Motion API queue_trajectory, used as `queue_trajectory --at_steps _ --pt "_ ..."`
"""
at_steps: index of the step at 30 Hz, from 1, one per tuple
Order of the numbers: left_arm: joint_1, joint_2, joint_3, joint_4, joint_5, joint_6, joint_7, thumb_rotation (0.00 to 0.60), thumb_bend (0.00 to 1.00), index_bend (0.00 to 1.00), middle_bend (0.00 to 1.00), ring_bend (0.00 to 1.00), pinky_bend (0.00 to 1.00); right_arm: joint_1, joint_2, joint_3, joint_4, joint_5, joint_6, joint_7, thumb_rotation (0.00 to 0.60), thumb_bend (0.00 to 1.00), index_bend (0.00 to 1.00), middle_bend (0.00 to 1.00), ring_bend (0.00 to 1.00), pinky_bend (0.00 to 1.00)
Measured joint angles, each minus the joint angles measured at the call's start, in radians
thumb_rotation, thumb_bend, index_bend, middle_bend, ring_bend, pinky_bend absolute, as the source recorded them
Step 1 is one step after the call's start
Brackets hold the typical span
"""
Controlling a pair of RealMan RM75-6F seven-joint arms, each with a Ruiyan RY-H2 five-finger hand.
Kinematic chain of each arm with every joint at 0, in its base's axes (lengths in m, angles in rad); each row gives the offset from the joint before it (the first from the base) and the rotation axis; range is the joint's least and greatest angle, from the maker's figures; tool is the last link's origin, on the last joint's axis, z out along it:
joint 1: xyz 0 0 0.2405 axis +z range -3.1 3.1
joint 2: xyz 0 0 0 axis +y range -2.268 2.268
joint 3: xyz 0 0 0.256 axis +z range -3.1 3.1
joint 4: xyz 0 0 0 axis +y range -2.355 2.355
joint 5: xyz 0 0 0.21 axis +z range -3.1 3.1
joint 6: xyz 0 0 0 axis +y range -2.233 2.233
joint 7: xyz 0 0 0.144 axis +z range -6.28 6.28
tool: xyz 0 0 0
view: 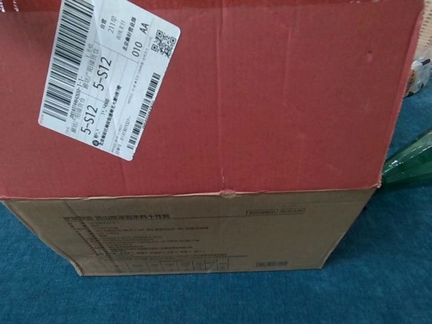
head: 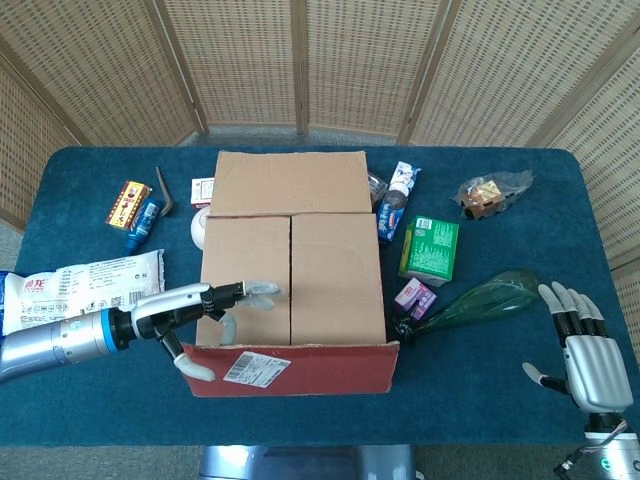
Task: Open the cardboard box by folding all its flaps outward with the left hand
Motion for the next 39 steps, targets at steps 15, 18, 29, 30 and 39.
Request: queue_trajectory --at_steps 15,18,29,30,39 --pt "0.016 -0.106 0.037 0.010 0.014 0.096 -0.002 0.600 0.07 0.00 0.00 0.13 0.56 0.001 -0.001 -0.002 0.000 0.001 -0.004 -0.004 0.600 0.08 0.00 0.00 0.00 0.09" --pt "0.012 -0.119 0.045 0.010 0.015 0.097 0.001 0.600 0.06 0.00 0.00 0.13 0.56 0.001 -0.001 -0.003 -0.001 0.000 -0.003 -0.004 0.600 0.08 0.00 0.00 0.00 0.09" --pt "-0.009 -0.147 0.074 -0.010 0.039 0.112 0.026 0.600 0.07 0.00 0.00 0.13 0.57 0.000 0.000 -0.002 -0.003 0.005 -0.005 -0.006 0.600 0.08 0.00 0.00 0.00 0.09" --pt "-0.011 -0.148 0.076 -0.013 0.041 0.112 0.030 0.600 0.07 0.00 0.00 0.13 0.56 0.000 0.001 -0.002 -0.003 0.005 -0.004 -0.006 0.600 0.08 0.00 0.00 0.00 0.09" --pt "-0.034 -0.160 0.101 -0.038 0.071 0.107 0.061 0.600 0.07 0.00 0.00 0.13 0.56 0.000 0.003 -0.002 -0.005 0.007 -0.005 -0.002 0.600 0.08 0.00 0.00 0.00 0.09"
